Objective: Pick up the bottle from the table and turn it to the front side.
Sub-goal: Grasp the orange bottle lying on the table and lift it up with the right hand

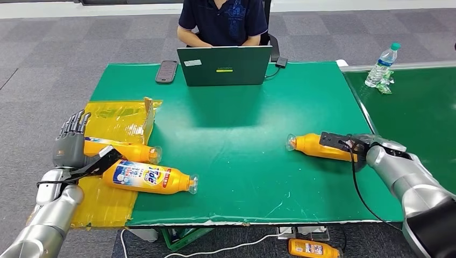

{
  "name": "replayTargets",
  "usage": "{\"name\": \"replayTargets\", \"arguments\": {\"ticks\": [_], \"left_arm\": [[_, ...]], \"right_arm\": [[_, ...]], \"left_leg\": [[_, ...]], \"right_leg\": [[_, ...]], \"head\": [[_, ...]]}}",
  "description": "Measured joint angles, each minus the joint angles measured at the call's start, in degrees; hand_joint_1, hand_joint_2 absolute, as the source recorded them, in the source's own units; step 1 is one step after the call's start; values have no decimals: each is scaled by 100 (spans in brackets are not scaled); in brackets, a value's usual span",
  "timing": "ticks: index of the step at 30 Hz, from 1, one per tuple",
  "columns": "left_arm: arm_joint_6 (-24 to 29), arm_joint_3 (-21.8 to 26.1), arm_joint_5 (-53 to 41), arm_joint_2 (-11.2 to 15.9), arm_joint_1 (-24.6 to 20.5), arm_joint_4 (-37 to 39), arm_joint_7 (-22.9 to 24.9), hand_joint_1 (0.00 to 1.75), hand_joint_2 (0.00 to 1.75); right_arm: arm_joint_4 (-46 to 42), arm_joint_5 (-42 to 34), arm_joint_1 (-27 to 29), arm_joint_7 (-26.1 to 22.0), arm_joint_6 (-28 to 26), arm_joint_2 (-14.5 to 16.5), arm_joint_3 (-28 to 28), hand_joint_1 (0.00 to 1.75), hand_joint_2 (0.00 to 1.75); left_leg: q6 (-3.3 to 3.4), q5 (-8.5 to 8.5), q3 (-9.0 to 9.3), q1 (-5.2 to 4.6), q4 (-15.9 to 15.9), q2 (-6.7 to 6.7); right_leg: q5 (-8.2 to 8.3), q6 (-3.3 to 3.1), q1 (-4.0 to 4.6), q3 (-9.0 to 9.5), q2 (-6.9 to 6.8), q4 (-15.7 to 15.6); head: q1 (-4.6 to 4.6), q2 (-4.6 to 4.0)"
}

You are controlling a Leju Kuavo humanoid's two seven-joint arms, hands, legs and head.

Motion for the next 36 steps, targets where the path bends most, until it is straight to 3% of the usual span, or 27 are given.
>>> {"name": "replayTargets", "arguments": {"ticks": [5,9,11,15,36], "left_arm": [[21,0,74,24,181,-67,-50,0,175],[21,0,78,27,260,-91,-42,0,175],[21,0,87,29,289,-110,-35,0,175],[21,0,96,29,317,-127,-35,0,175],[20,0,129,-10,422,-179,-83,0,175]], "right_arm": [[0,-125,312,-103,-234,0,-2,0,175],[0,-166,369,-124,-254,1,-4,45,175],[0,-191,389,-130,-253,1,-10,45,175],[-1,-202,416,-138,-254,2,-16,175,175],[-46,-377,453,-561,-608,60,-163,175,175]], "left_leg": [[0,-1,1,1,0,-3],[1,-1,7,2,0,2],[1,-1,13,2,0,2],[6,-4,21,2,0,4],[7,-3,27,1,2,5]], "right_leg": [[-1,0,1,3,-3,0],[-1,0,2,8,1,-1],[-1,0,2,15,1,-2],[0,1,0,22,3,-4],[5,6,-1,30,5,-4]], "head": [[-1,0],[-1,0],[-2,-1],[-1,0],[-1,1]]}}
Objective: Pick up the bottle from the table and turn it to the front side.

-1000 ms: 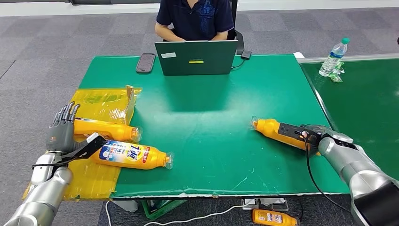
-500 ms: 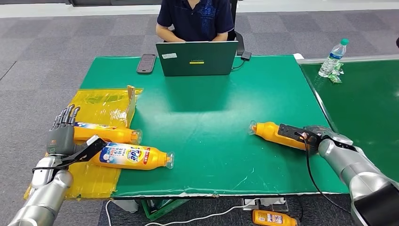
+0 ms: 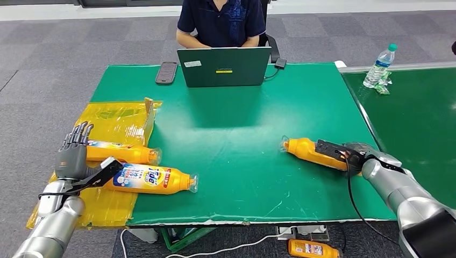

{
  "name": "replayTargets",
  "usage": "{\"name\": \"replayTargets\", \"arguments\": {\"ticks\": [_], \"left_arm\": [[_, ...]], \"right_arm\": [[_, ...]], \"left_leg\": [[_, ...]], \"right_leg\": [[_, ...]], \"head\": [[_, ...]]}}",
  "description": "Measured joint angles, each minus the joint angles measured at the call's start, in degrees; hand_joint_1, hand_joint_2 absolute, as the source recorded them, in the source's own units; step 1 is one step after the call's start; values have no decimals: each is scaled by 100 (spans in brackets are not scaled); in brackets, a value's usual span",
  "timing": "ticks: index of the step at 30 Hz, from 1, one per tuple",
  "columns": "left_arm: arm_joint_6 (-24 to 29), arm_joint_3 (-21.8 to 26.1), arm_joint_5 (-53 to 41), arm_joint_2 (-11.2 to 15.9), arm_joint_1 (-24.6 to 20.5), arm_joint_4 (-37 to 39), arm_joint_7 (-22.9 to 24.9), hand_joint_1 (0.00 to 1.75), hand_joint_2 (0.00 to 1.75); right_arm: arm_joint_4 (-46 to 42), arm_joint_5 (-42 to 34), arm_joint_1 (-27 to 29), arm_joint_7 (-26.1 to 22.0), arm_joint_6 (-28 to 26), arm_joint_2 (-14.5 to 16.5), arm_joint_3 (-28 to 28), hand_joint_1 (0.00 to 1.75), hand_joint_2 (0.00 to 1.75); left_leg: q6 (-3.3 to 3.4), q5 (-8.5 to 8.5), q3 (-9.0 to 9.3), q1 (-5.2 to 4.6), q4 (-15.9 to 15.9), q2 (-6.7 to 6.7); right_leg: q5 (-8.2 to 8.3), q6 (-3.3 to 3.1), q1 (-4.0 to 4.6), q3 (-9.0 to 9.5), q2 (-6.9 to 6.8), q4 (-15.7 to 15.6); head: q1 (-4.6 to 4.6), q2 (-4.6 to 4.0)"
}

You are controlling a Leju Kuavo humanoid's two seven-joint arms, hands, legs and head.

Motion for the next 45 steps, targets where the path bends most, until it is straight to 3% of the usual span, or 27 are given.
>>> {"name": "replayTargets", "arguments": {"ticks": [8,17,23,28,33,39,45], "left_arm": [[-22,-2,64,-94,-35,4,-102,0,175],[-111,-127,75,-589,-294,79,-52,0,175],[-147,-142,189,-752,-362,118,-100,0,175],[-859,-198,1407,-933,-318,-148,-213,0,175],[-1542,-639,2967,-1259,-292,-726,-233,0,175],[-2183,-1103,3820,-1575,-337,-1176,-245,0,175],[-2281,-1262,3928,-1681,-349,-1376,-246,0,175]], "right_arm": [[-254,-523,-218,-625,-285,250,-355,175,175],[-992,-1011,-449,-839,-742,1246,-886,175,175],[-1265,-1076,-456,-923,-766,1655,-1032,175,175],[-1351,-1308,-439,-1191,-738,1947,-1132,175,175],[-1351,-1534,-278,-1510,-725,2427,-1183,175,175],[-1284,-1653,-82,-1588,-720,2893,-1190,175,175],[-1213,-1674,-29,-1590,-706,3044,-1198,175,175]], "left_leg": [[-4,3,-16,-1,0,7],[-7,5,-19,1,-1,8],[-7,5,-21,1,-1,7],[-6,5,-26,1,-1,7],[-7,5,-29,1,-1,-1],[-7,5,-31,1,-1,1],[-7,5,-32,0,-1,1]], "right_leg": [[2,-2,1,-20,9,4],[1,-3,3,-25,12,5],[1,-3,1,-28,11,4],[1,-2,1,-32,11,4],[0,-3,3,-34,1,4],[0,-3,2,-37,4,4],[0,-3,2,-38,6,4]], "head": [[1,-2],[-1,-1],[-1,-2],[0,-1],[0,-1],[-1,-1],[0,-2]]}}
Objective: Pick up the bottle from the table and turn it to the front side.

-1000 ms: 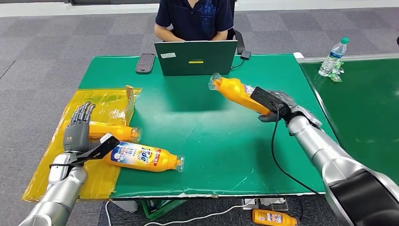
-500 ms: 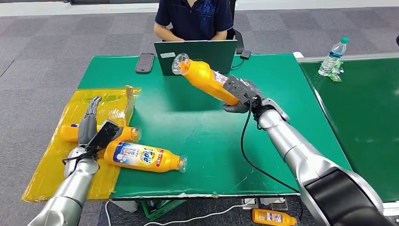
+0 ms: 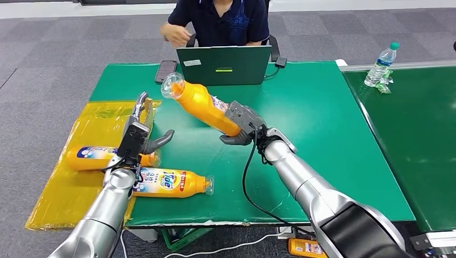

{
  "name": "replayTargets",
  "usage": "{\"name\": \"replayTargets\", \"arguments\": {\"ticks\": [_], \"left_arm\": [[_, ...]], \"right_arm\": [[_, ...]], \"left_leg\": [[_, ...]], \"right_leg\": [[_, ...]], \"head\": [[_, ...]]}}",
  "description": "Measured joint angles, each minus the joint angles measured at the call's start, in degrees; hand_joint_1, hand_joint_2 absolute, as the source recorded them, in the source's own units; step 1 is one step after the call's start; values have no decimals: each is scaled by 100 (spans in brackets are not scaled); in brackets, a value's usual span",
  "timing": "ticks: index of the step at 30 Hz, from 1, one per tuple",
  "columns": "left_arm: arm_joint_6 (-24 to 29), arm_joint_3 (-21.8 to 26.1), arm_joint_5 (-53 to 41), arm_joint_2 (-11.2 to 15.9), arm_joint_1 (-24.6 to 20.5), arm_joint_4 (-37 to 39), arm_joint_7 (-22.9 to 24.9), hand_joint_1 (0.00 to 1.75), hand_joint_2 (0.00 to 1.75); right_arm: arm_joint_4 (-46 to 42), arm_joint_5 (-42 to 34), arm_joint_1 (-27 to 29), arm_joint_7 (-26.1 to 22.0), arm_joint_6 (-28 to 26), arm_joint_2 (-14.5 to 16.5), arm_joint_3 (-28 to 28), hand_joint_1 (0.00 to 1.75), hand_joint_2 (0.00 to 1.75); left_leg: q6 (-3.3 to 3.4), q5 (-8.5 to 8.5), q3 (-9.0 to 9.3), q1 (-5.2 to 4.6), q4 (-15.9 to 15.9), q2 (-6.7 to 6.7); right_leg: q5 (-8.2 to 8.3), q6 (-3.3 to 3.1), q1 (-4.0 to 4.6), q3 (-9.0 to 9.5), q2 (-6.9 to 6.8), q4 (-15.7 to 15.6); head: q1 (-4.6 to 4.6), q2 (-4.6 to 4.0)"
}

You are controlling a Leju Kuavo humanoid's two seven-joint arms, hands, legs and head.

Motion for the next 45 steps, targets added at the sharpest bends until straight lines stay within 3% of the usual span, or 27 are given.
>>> {"name": "replayTargets", "arguments": {"ticks": [7,16,29,45], "left_arm": [[-195,-51,144,-54,1,-109,1,0,175],[-417,-337,380,-321,12,-385,1,0,175],[-2225,-463,1254,-761,12,-136,7,0,175],[-2976,-456,1791,-946,-113,626,394,0,175]], "right_arm": [[60,-57,8,25,63,42,-16,175,175],[285,-254,201,-100,223,75,-179,175,175],[365,-237,497,-126,248,80,-319,175,175],[365,70,683,-10,157,78,-485,175,175]], "left_leg": [[0,0,-1,0,0,0],[1,-1,-5,-1,0,-2],[1,-1,-5,-1,0,0],[1,-1,-9,-1,0,-1]], "right_leg": [[0,0,0,-1,-1,0],[0,0,-2,-3,-3,-1],[0,0,-1,-6,0,-1],[0,1,-2,-7,-3,-1]], "head": [[0,0],[1,1],[1,1],[1,1]]}}
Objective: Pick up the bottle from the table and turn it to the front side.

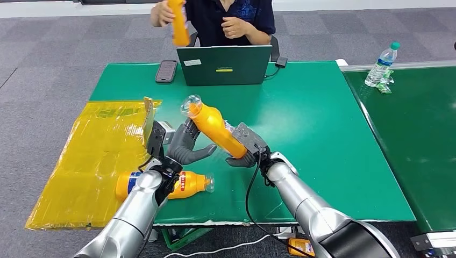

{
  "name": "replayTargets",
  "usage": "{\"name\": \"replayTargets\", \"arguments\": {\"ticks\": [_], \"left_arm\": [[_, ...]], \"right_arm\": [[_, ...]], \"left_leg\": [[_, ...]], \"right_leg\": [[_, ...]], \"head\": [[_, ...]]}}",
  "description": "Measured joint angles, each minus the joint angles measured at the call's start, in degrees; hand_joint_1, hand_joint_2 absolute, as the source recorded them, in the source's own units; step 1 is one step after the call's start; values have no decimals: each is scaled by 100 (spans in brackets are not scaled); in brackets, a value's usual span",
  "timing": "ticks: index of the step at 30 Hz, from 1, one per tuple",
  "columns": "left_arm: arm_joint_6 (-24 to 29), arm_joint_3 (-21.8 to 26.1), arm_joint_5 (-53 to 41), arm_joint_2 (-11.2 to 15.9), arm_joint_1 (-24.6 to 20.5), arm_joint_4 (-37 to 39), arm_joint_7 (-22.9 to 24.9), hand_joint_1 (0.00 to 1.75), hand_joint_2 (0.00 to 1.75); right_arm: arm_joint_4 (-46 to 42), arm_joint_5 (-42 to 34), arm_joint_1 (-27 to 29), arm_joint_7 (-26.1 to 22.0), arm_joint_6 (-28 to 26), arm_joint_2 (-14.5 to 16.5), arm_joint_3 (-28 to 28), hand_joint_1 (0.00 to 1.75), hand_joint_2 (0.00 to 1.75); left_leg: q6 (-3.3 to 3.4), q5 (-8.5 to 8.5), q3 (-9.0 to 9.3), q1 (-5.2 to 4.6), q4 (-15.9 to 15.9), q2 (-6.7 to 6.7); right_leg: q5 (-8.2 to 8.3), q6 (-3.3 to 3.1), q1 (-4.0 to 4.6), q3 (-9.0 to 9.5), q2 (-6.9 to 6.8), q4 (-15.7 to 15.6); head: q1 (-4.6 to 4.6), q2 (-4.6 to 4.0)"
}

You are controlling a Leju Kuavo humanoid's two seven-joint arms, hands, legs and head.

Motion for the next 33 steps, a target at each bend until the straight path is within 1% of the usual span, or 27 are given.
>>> {"name": "replayTargets", "arguments": {"ticks": [5,14,18,23,33], "left_arm": [[-81,7,90,-46,-4,49,124,0,175],[-93,11,120,-77,-18,92,138,0,175],[-117,14,290,-116,-19,85,151,0,175],[-238,42,561,-196,-25,10,216,0,175],[-309,37,620,-320,-57,-120,368,0,175]], "right_arm": [[0,41,31,23,16,0,-28,175,175],[0,45,36,25,31,1,-29,175,175],[0,29,36,29,86,24,-31,175,175],[7,-41,39,92,146,153,-112,175,175],[99,-35,33,234,41,425,-219,175,175]], "left_leg": [[0,0,-1,0,0,0],[0,0,-1,0,0,0],[0,0,-2,0,0,-1],[0,0,-2,0,0,-1],[0,0,0,0,0,1]], "right_leg": [[0,0,0,0,0,0],[0,0,0,0,0,0],[0,0,0,0,-1,0],[0,0,1,0,-1,0],[0,0,0,-1,0,0]], "head": [[0,0],[0,-1],[0,-1],[0,-1],[2,-1]]}}
